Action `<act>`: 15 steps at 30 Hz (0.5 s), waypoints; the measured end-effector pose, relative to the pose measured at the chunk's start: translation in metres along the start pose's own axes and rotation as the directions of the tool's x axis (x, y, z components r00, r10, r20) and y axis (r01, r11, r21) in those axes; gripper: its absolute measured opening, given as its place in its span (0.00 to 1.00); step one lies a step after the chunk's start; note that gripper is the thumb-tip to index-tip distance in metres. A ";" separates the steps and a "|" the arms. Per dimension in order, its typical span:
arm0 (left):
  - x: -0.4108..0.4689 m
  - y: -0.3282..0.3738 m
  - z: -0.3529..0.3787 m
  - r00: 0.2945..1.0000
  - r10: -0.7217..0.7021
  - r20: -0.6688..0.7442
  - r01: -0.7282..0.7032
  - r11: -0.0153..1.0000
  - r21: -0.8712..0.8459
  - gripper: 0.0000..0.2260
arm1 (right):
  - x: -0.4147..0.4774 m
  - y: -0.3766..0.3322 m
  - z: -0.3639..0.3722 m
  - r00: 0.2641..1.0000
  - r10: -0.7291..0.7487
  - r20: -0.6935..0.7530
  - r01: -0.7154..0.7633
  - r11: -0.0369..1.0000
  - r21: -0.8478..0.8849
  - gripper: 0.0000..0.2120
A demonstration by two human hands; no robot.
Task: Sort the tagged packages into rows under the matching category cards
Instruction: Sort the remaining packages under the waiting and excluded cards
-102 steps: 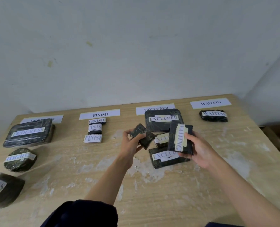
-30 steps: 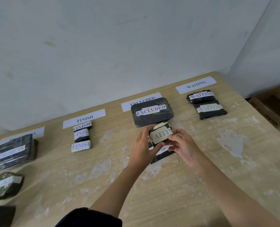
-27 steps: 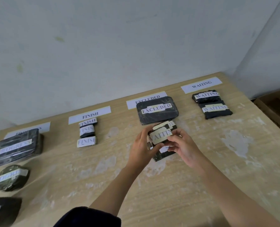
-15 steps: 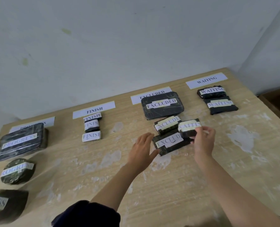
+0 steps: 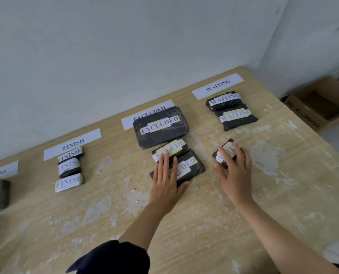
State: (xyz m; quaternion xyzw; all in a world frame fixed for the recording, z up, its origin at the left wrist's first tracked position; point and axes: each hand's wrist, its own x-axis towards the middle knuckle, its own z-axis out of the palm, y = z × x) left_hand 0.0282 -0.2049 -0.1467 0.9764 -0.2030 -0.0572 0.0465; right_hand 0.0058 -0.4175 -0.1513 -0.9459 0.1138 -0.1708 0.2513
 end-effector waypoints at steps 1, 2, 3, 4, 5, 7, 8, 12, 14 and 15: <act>0.000 -0.002 0.001 1.000 0.019 -0.010 -0.019 1.000 0.011 0.34 | 0.003 0.004 0.000 1.000 -0.007 -0.017 0.007 1.000 -0.015 0.20; 0.001 -0.005 0.003 0.999 0.039 -0.020 -0.039 0.999 0.017 0.34 | 0.009 0.006 0.000 1.000 0.005 -0.026 -0.005 1.000 -0.028 0.20; 0.003 -0.008 0.004 0.998 0.056 -0.029 -0.055 0.998 0.032 0.33 | 0.016 0.009 0.001 0.999 0.027 -0.037 -0.029 0.999 -0.044 0.19; 0.004 -0.010 0.004 0.997 0.071 -0.029 -0.069 0.997 0.045 0.33 | 0.024 0.012 0.000 0.997 0.056 -0.043 -0.058 0.997 -0.058 0.19; 0.006 -0.012 0.003 0.997 0.080 -0.024 -0.079 0.995 0.057 0.32 | 0.033 0.016 0.000 0.994 0.088 -0.057 -0.092 0.994 -0.067 0.19; 0.009 -0.014 0.004 0.995 0.095 -0.035 -0.093 0.993 0.072 0.32 | 0.047 0.023 0.001 0.987 0.131 -0.092 -0.139 0.987 -0.081 0.19; 0.011 -0.015 0.004 0.994 0.099 -0.040 -0.096 0.992 0.082 0.31 | 0.054 0.026 0.001 0.984 0.136 -0.112 -0.147 0.985 -0.091 0.20; 0.016 -0.016 0.003 0.995 0.089 -0.054 -0.085 0.993 0.086 0.30 | 0.076 0.033 0.001 0.973 0.159 -0.168 -0.179 0.977 -0.113 0.22; 0.015 -0.015 0.004 0.996 0.074 -0.058 -0.070 0.994 0.082 0.31 | 0.074 0.031 0.001 0.971 0.153 -0.182 -0.184 0.969 -0.165 0.24; 0.015 -0.011 0.001 0.996 0.066 -0.063 -0.063 0.997 0.055 0.31 | 0.070 0.023 0.000 0.976 0.120 -0.181 -0.153 0.971 -0.182 0.24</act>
